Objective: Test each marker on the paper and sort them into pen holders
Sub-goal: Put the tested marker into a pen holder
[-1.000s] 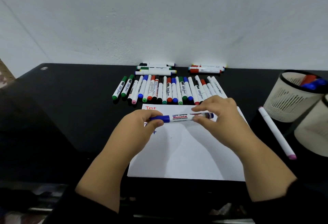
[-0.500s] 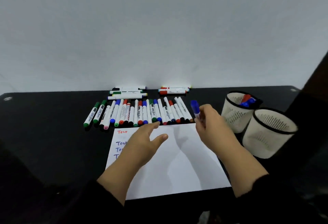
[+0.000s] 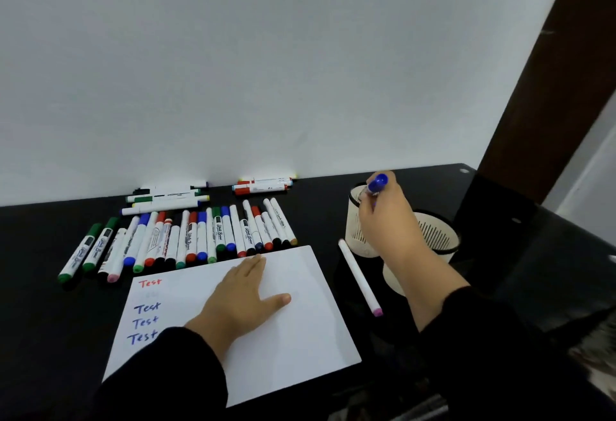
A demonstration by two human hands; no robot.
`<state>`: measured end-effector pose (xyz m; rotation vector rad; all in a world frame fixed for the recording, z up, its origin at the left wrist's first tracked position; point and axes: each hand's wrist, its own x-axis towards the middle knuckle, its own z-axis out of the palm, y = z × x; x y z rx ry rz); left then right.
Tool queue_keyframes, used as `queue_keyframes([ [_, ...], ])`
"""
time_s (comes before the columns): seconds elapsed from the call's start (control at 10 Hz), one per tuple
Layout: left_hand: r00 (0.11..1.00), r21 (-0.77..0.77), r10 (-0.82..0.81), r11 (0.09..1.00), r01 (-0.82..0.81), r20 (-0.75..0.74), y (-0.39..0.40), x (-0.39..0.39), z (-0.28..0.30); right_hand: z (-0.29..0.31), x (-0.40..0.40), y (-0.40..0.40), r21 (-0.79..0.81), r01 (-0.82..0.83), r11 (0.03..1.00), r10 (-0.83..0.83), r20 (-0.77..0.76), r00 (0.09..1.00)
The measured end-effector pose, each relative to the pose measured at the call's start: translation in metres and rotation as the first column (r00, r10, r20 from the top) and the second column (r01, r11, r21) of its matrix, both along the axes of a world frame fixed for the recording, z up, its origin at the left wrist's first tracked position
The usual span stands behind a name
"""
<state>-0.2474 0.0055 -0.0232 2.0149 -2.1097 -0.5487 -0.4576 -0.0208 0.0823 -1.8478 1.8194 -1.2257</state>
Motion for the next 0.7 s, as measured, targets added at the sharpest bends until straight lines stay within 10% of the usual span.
queue_keyframes([
  [0.3, 1.000, -0.039, 0.026, 0.999, -0.025, 0.013, -0.002, 0.000, -0.010, 0.001, -0.003, -0.035, 0.123, 0.113, 0.986, -0.070, -0.312, 0.947],
  [0.7, 0.999, -0.063, 0.032, 0.997, -0.033, -0.015, -0.001, 0.000, -0.011, 0.000, -0.008, -0.052, 0.214, 0.089, 0.973, -0.017, -0.315, 0.949],
])
